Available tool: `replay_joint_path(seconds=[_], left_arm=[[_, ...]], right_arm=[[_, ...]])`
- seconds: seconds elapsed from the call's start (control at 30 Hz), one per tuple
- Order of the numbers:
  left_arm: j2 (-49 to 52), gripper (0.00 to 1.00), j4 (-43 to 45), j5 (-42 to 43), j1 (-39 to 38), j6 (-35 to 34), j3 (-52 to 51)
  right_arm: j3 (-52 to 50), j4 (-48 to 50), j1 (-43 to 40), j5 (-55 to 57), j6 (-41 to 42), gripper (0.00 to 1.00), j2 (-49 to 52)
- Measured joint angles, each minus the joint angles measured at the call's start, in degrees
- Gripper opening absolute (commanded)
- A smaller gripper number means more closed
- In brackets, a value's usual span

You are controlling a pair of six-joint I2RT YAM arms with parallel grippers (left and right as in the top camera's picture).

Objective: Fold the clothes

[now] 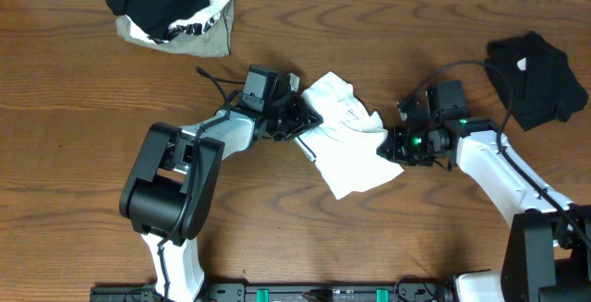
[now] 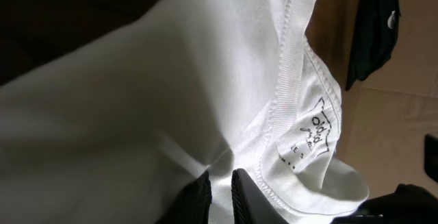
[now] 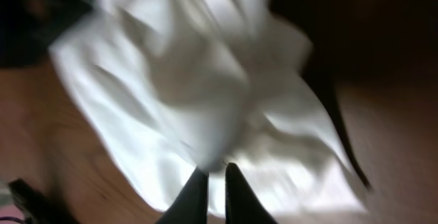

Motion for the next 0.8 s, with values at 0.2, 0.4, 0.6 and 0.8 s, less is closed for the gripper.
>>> replay_joint_path(seconds=[0.2, 0.4, 0.6, 0.8], left_arm=[[0.0, 0.15, 0.0, 0.1, 0.0, 0.0, 0.0], [0.0, 0.15, -0.1, 0.2, 0.0, 0.0, 0.0], [0.0, 0.15, -1.0, 0.5, 0.0, 0.0, 0.1], [0.0, 0.17, -1.4, 2.0, -0.1, 0.2, 0.2]], right_arm=[[0.0, 4.3, 2.3, -1.9, 0.0, 0.03, 4.1], [0.0, 2.2, 3.0, 1.8, 1.0, 0.01, 9.3], [1.3, -4.0, 2.5, 9.6, 3.8, 0.01, 9.7], [3.7, -9.8, -0.9, 15.9, 5.2, 0.01, 9.7]])
